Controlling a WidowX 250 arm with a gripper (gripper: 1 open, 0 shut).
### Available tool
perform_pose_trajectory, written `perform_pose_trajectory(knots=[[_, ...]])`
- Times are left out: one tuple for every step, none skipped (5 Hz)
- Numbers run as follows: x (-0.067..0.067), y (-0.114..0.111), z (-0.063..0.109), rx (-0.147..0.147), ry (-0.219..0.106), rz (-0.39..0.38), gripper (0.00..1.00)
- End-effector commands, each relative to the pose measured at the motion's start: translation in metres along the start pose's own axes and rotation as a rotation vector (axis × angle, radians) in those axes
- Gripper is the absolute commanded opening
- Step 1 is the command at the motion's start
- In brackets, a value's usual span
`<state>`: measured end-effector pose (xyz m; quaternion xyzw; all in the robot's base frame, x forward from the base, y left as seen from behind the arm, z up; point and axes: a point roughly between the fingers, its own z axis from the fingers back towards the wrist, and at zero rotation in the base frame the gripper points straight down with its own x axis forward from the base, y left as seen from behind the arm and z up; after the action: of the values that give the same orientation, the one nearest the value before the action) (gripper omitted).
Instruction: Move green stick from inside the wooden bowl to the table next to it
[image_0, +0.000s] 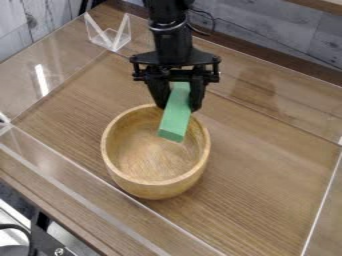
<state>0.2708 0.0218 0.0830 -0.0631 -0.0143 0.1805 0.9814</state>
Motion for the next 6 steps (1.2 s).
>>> perform_pose_trajectory(knots=[[0.014,-0.008,0.014,-0.017,-0.071,-0.013,0.0],[0.024,0.0,0.014,-0.012,-0.088,0.012,0.0],[0.028,0.008,0.011,-0.002,-0.095,0.018,0.0],[0.031,0.014,0.008,0.007,-0.101,0.027,0.0],[0.037,0.018,0.004,0.013,-0.112,0.038,0.0],[0.045,0.024,0.001,0.019,-0.126,0.052,0.0]])
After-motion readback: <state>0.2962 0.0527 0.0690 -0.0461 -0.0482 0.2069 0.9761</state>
